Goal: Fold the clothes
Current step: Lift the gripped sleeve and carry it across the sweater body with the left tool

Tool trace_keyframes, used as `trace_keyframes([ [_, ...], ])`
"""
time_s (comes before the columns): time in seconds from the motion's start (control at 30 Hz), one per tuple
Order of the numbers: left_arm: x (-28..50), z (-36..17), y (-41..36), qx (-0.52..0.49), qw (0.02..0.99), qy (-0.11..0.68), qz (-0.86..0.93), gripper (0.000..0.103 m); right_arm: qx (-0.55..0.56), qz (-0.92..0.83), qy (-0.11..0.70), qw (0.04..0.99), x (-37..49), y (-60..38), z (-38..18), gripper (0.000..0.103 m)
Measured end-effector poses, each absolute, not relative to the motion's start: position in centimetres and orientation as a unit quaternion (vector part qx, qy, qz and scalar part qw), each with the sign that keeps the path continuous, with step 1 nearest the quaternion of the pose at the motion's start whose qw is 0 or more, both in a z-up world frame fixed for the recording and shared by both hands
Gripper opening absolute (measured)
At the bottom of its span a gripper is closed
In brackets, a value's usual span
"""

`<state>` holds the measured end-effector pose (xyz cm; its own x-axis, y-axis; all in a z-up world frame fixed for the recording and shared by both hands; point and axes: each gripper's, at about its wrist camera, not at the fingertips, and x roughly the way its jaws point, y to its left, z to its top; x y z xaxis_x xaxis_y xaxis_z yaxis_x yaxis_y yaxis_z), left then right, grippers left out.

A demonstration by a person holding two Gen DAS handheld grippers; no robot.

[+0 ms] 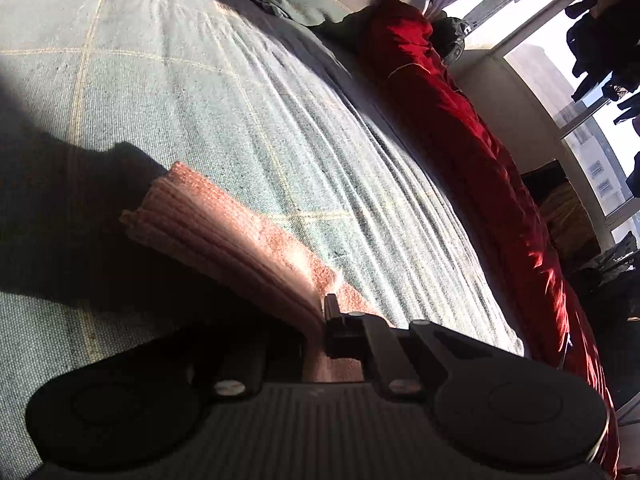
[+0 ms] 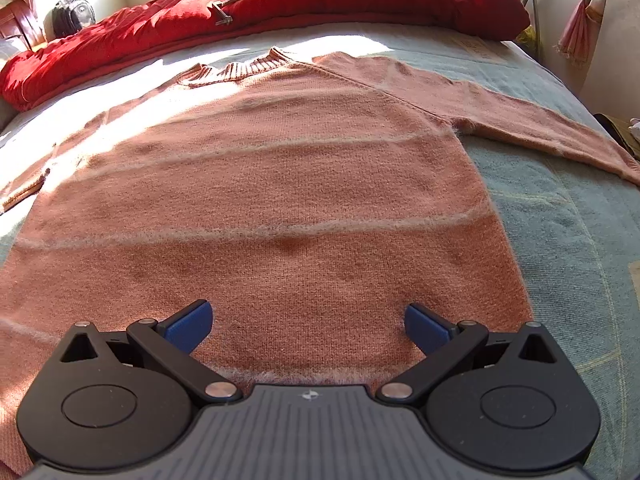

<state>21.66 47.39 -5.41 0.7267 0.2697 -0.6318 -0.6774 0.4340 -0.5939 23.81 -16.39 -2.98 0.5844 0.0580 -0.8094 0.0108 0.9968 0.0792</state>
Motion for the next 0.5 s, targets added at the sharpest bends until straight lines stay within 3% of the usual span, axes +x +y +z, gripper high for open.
trace_keyframes([
  [0.5, 28.4, 5.5, 38.7, -0.346, 0.906, 0.205, 0.134, 0.006, 0.044, 0.028, 0.434, 0.9, 22.1, -17.6, -2.1, 0.103],
])
